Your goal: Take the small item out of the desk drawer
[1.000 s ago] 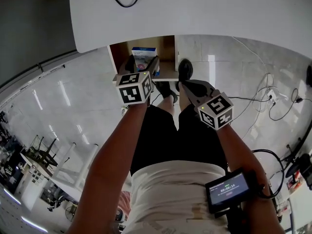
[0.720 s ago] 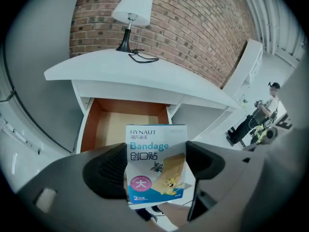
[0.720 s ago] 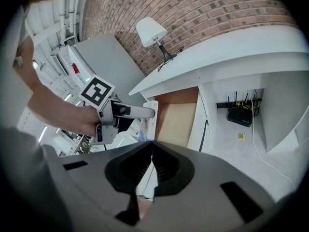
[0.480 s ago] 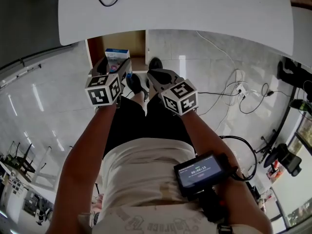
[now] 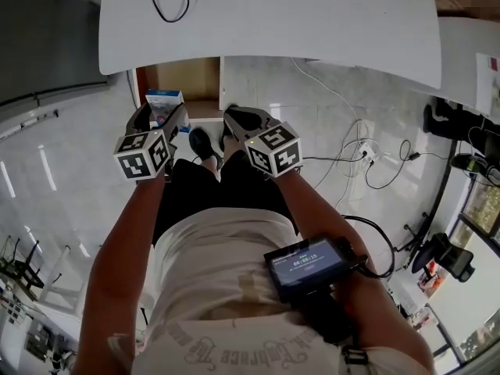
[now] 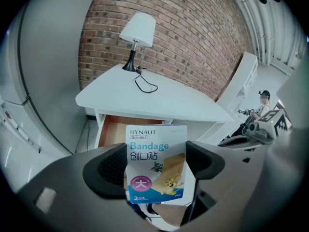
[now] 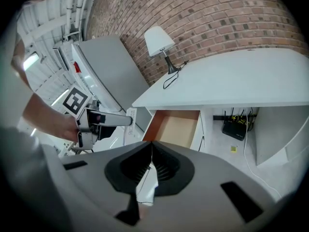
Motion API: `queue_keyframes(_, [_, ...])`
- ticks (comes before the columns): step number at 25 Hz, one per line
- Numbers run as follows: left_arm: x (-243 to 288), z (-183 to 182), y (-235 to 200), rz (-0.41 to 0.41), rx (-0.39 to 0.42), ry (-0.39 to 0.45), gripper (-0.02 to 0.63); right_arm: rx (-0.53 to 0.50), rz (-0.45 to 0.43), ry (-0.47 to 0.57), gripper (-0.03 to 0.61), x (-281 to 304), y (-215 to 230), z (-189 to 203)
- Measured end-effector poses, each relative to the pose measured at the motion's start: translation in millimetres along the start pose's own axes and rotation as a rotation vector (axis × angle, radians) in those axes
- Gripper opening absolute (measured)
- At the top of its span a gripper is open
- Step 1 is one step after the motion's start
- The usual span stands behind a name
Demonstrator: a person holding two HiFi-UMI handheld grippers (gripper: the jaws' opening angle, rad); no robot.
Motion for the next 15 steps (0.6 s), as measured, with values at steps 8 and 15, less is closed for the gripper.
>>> queue_keyframes(8, [-24, 4, 3, 0.02, -0.052, 0.031, 0.38, 0.008, -0.012, 0.012, 0.006, -4, -10, -13])
queue_keyframes(15, [-45, 3, 8, 0.044, -0.073, 0.067, 0.38, -0.011, -0.019, 0.022, 0.006, -9, -17, -26])
Point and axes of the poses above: the fingertips, and each gripper's own axes: x forward along the fingers, y to its right, z out of its underside, the point moved 6 cm from there along -x, backward along the fingers, and after that the axes turned 13 degrees about -x, right-handed, at the moved point
